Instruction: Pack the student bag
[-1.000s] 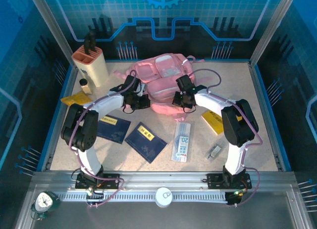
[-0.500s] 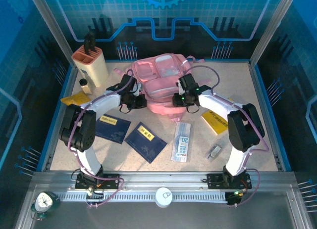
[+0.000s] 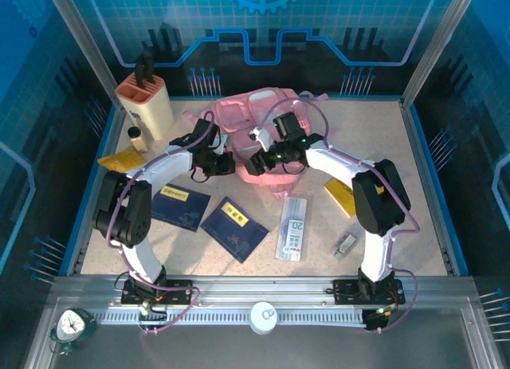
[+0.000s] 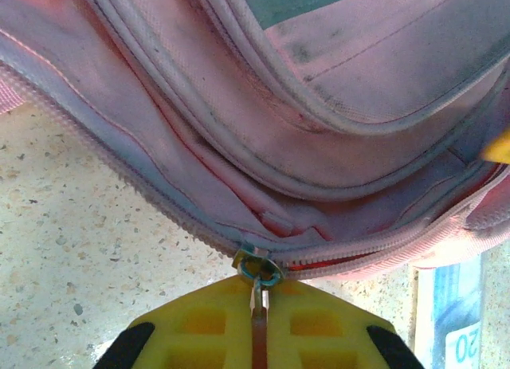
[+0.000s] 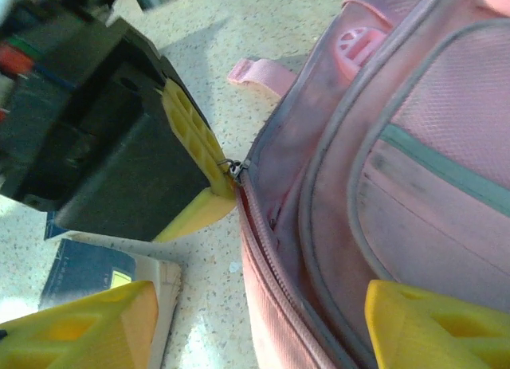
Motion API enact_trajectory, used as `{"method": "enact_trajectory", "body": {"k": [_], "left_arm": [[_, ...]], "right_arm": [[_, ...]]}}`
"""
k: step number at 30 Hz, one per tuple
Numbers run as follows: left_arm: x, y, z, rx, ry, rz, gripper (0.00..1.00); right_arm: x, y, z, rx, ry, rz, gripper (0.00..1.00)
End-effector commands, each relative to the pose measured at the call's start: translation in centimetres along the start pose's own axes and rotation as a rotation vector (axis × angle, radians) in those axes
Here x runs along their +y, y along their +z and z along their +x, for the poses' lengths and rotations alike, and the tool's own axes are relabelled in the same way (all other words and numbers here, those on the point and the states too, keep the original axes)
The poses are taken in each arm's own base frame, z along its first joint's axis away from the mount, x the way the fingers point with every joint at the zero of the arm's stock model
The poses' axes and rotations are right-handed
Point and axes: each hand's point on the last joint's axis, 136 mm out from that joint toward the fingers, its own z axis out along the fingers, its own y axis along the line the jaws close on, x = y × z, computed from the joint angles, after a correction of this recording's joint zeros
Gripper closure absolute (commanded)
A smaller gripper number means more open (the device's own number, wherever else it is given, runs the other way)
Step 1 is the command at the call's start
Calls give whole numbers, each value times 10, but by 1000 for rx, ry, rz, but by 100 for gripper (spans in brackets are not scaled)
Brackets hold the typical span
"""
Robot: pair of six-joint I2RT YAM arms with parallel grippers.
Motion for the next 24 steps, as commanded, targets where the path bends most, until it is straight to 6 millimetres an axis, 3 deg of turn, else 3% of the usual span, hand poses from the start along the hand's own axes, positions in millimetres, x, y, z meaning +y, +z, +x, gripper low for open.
{"method": "enact_trajectory", "body": {"k": [1, 10, 19, 24], "left_arm": [[-20, -24, -12, -44, 45, 36, 100], [-27, -30, -16, -52, 58, 46, 100], [-19, -35, -22, -65, 71, -17, 100], [-4, -42, -29, -79, 78, -99, 100]], "right_arm": [[11, 15, -3, 3, -78, -70, 29], [-1, 42, 3, 59, -132, -60, 34], [-4, 38, 8, 82, -118, -27, 99], [-3, 27, 15, 104, -122, 8, 100]]}}
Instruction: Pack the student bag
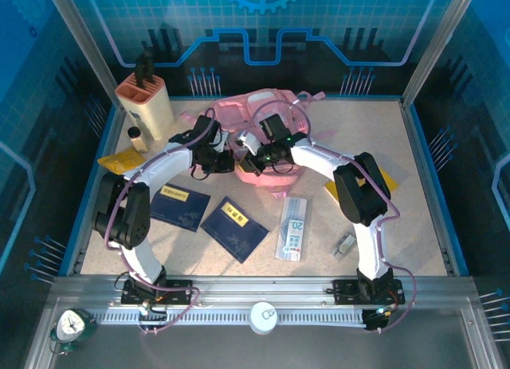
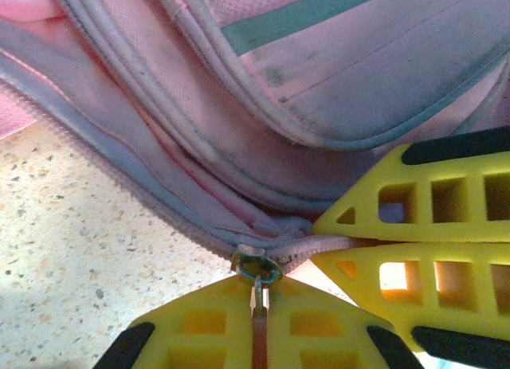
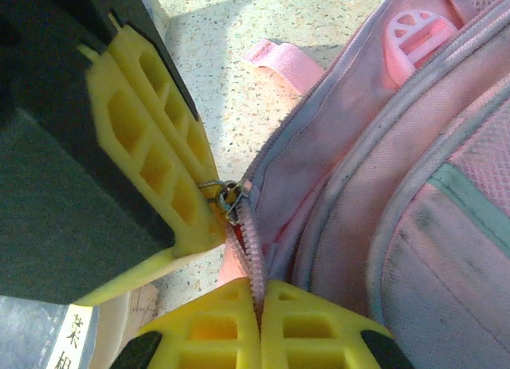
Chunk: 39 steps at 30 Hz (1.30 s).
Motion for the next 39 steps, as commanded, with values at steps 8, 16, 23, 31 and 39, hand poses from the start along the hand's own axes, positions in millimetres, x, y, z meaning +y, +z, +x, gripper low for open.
{"method": "enact_trajectory", "body": {"k": [8, 16, 23, 31, 39], "left_arm": [[38, -41, -41, -108, -16, -123, 100], [74, -50, -51, -109, -60, -197, 100], [43, -45, -41, -95, 45, -61, 95], [-2, -46, -44, -157, 59, 148, 74], [9, -54, -26, -154, 19, 114, 59]], "right_arm": [[9, -26, 20, 58, 9, 76, 100], [4, -39, 25, 91, 1, 156, 100], [9, -47, 13, 88, -21, 160, 100], [32, -40, 1, 60, -14, 49, 100], [32, -48, -3, 56, -11, 66, 100]]}}
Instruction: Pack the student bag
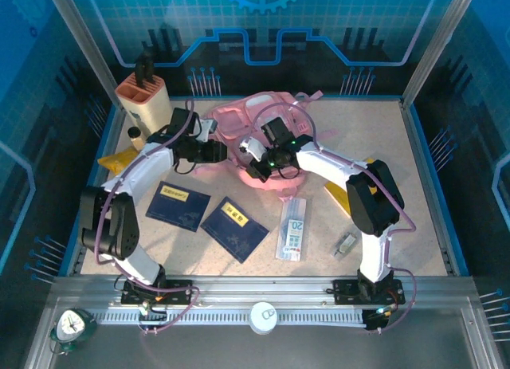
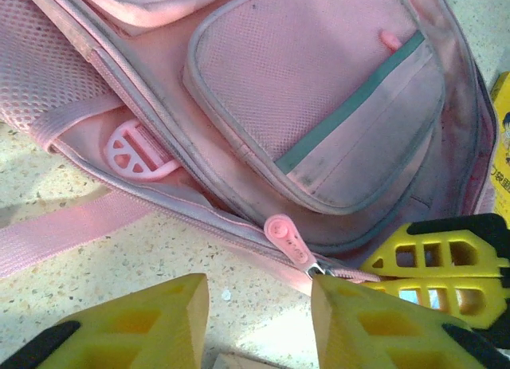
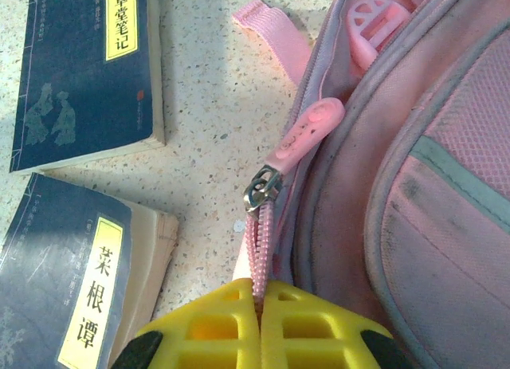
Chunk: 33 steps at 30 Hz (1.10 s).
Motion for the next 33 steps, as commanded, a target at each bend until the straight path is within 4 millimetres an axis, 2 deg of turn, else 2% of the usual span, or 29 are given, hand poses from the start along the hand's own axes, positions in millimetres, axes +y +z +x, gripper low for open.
{"method": "enact_trajectory", "body": {"k": [1, 6, 8, 12, 16, 20, 23, 26, 33], "left_arm": [[-3, -2, 8, 6, -28, 24, 58], [-21, 2, 16, -2, -90, 51, 57], [-36, 6, 14, -8, -51, 89, 55], [-31, 20, 8, 22, -76, 69, 51], [-33, 31, -4, -47, -213, 106, 47], [-26, 39, -9, -88, -299, 93, 47], [-22, 47, -13, -83, -300, 74, 47], [-14, 53, -11, -59, -291, 31, 48], [-24, 59, 8, -38, -308, 52, 54]], "right_arm": [[9, -23, -19, -46, -11, -14, 100], [12, -27, -22, -59, -24, -19, 100], [12, -26, -23, -61, -30, -22, 100], [10, -24, -24, -60, -21, -27, 100], [10, -23, -24, -67, -18, -30, 100], [12, -22, -24, -69, -13, -36, 100], [12, -23, -24, -74, -16, -35, 100], [12, -22, -24, -76, -13, -39, 100], [12, -21, -26, -84, -8, -41, 100]]}}
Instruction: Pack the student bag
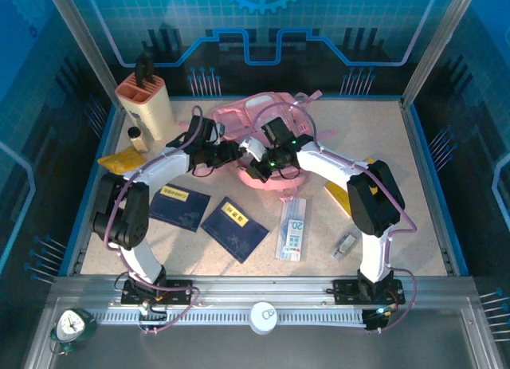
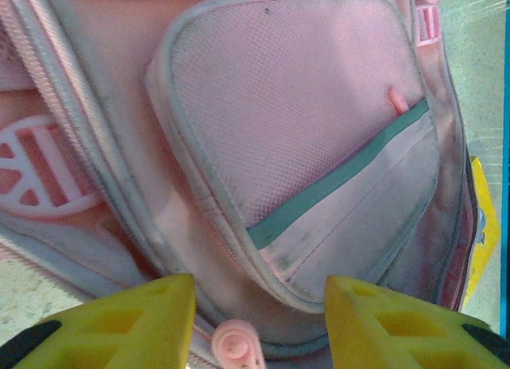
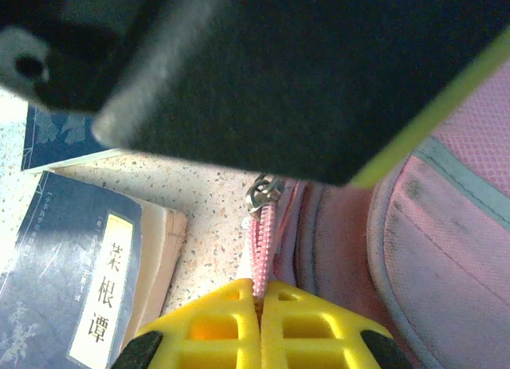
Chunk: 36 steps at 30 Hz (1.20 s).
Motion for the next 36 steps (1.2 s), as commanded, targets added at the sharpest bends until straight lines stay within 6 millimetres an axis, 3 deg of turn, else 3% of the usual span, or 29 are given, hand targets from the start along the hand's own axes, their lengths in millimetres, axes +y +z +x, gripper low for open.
{"method": "enact_trajectory", "body": {"k": [1, 7, 10, 16, 18, 25, 31, 36], "left_arm": [[-5, 2, 10, 10, -18, 6, 54], [13, 12, 15, 6, -80, -79, 54], [15, 11, 13, -27, -75, -147, 51], [37, 7, 19, -58, -149, -285, 49], [33, 11, 22, -52, -156, -271, 50], [16, 20, 24, -65, -226, -201, 63], [1, 13, 15, -100, -216, -166, 74], [10, 7, 14, -120, -210, -213, 83]], "right_arm": [[9, -18, -25, -80, -15, -28, 100], [10, -16, -23, -80, -15, -37, 100], [11, -14, -23, -82, -9, -43, 100], [11, -16, -25, -90, -8, -41, 100], [11, -16, -26, -93, -11, -42, 100], [11, -11, -23, -91, -4, -48, 100], [9, -10, -19, -81, -3, -38, 100], [8, -11, -16, -72, -6, -25, 100]]}}
